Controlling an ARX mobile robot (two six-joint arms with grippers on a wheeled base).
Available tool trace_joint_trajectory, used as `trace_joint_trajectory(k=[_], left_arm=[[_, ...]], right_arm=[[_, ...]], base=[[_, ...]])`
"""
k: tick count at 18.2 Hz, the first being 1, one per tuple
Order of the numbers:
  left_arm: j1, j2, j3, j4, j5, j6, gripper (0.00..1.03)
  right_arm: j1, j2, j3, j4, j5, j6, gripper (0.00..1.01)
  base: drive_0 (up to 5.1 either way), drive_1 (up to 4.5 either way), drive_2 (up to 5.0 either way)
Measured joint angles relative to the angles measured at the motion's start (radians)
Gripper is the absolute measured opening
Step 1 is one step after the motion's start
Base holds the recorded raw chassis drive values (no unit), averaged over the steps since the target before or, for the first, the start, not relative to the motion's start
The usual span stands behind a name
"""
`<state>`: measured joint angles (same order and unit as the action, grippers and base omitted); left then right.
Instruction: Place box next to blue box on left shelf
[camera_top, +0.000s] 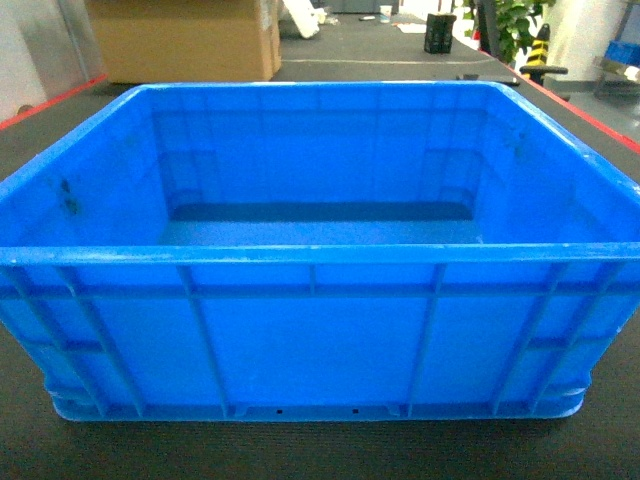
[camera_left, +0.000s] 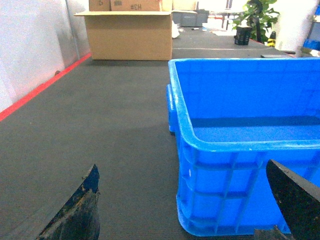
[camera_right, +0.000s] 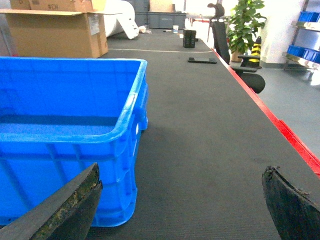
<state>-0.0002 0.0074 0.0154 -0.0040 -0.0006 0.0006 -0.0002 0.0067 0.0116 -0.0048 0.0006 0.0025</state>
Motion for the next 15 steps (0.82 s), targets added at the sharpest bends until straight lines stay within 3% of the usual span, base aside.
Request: trace_joint_trajectory(k=[15], left_arm=[[0.000,0.000,0.000,0.000,0.000,0.000,0.98]], right_arm=[[0.000,0.000,0.000,0.000,0.000,0.000,0.98]], base=[[0.0,0.00,0.0]])
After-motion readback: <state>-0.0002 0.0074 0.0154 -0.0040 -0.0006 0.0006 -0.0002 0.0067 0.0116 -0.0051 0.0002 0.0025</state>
